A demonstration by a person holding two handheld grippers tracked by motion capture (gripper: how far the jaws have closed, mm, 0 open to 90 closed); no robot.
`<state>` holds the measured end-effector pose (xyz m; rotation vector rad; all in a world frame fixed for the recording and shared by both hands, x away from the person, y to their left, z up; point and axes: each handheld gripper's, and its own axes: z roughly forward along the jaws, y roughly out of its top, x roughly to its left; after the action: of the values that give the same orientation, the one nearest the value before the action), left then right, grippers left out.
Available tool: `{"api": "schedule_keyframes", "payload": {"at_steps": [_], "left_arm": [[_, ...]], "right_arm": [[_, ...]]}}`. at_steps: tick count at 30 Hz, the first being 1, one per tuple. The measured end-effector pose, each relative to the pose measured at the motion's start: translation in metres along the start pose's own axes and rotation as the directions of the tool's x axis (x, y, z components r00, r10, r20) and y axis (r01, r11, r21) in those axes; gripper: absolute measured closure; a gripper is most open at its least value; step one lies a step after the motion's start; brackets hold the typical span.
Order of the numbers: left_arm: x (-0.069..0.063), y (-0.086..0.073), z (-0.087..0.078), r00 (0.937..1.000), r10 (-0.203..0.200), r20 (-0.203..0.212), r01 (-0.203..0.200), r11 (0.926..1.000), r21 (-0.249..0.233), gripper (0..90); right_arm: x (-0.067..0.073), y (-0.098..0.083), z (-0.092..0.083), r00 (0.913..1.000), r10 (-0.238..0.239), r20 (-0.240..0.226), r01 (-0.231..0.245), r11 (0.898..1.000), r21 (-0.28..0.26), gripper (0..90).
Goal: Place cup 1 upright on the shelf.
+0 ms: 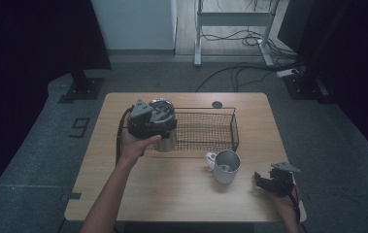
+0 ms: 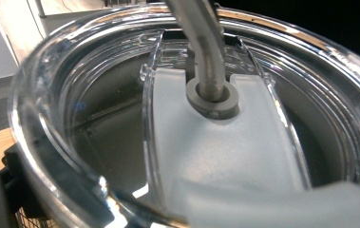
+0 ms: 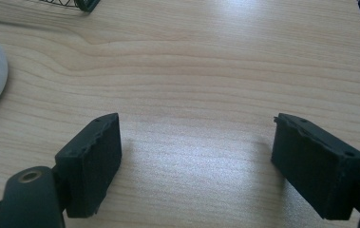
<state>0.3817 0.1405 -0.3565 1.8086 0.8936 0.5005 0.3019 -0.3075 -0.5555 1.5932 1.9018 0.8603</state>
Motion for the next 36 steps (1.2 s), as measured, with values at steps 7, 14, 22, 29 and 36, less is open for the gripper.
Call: {"api": "schedule_keyframes", "payload": {"at_steps": [7, 14, 22, 29, 36], "left_arm": [[0.003, 0.003, 0.003, 0.9999, -0.007, -0.010, 0.007, 1.0000, 0.000, 3.2], [0.005, 0.004, 0.005, 0.9999, -0.014, -0.006, 0.014, 0.9999, 0.000, 3.2], [0.010, 0.006, 0.009, 0.9995, -0.026, -0.020, 0.026, 0.9997, 0.000, 3.2], [0.013, 0.009, 0.012, 0.9992, -0.032, -0.023, 0.032, 0.9995, 0.001, 3.2], [0.018, 0.012, 0.018, 0.9992, -0.029, -0.027, 0.030, 0.9995, 0.006, 3.2]], "right_arm": [[0.000, 0.000, 0.000, 1.0000, 0.000, 0.000, 0.000, 1.000, 0.000, 16.8], [0.000, 0.000, 0.000, 1.0000, 0.001, 0.001, -0.001, 1.000, -0.002, 16.8], [0.000, 0.000, 0.000, 1.0000, 0.001, 0.001, -0.001, 1.000, -0.002, 16.8], [0.000, 0.000, 0.000, 1.0000, 0.001, 0.002, -0.001, 1.000, -0.003, 17.0], [0.000, 0.000, 0.000, 1.0000, 0.006, 0.005, -0.006, 1.000, -0.005, 17.1]]}}
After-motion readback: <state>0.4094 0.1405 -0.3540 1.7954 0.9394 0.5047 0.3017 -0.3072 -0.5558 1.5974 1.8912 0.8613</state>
